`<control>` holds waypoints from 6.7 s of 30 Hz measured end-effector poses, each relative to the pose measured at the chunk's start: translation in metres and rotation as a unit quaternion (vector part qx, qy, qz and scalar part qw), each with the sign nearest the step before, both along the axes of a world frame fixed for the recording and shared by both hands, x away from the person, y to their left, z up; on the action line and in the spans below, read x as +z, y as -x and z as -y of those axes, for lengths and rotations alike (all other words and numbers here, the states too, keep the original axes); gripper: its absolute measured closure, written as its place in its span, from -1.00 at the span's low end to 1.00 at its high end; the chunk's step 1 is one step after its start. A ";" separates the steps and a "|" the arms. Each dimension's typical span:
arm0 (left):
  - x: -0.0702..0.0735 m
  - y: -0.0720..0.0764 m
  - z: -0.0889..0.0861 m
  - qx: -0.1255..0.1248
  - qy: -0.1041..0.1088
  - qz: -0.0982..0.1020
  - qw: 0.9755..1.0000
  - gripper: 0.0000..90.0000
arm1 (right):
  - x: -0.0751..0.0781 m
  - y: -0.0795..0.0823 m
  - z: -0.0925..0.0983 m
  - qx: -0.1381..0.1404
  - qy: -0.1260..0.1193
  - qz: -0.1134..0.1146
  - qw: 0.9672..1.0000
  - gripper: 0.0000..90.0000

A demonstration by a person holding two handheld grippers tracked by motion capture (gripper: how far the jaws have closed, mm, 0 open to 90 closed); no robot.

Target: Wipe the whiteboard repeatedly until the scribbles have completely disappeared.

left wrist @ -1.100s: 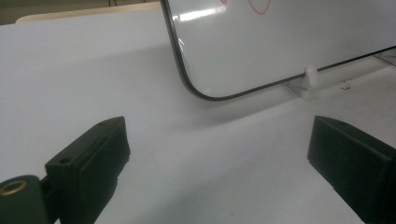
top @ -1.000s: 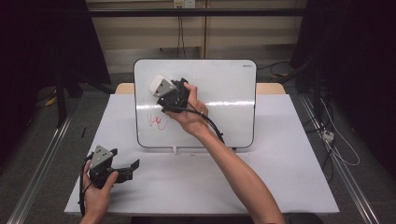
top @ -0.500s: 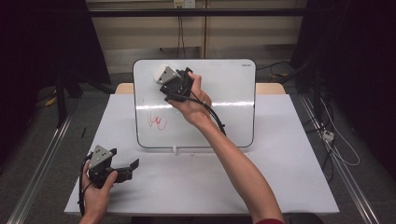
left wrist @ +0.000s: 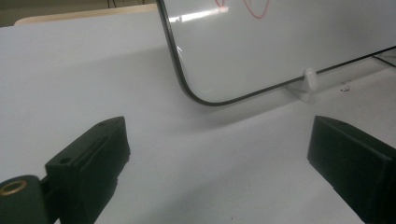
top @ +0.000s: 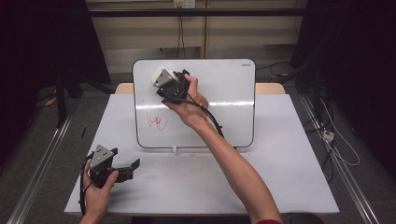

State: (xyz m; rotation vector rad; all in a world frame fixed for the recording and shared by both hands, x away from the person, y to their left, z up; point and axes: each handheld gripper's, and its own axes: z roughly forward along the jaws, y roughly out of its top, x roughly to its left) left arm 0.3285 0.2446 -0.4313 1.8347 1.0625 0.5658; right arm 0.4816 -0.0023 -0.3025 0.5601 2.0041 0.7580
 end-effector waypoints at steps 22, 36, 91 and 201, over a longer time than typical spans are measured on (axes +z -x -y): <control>0.001 0.002 -0.001 0.002 0.005 0.002 1.000 -0.88 | -0.042 0.026 -0.053 0.075 0.061 -0.024 0.995 -0.31; 0.000 0.002 0.000 0.000 0.000 0.002 1.000 -0.88 | -0.066 0.045 -0.053 0.107 0.075 -0.036 0.991 -0.32; 0.000 0.002 0.000 0.001 -0.001 0.000 1.000 -0.88 | -0.071 0.052 -0.041 0.095 0.064 -0.025 0.993 -0.31; -0.001 0.001 -0.001 0.006 -0.001 -0.002 1.000 -0.88 | -0.050 0.079 0.086 0.038 -0.098 -0.054 0.993 -0.30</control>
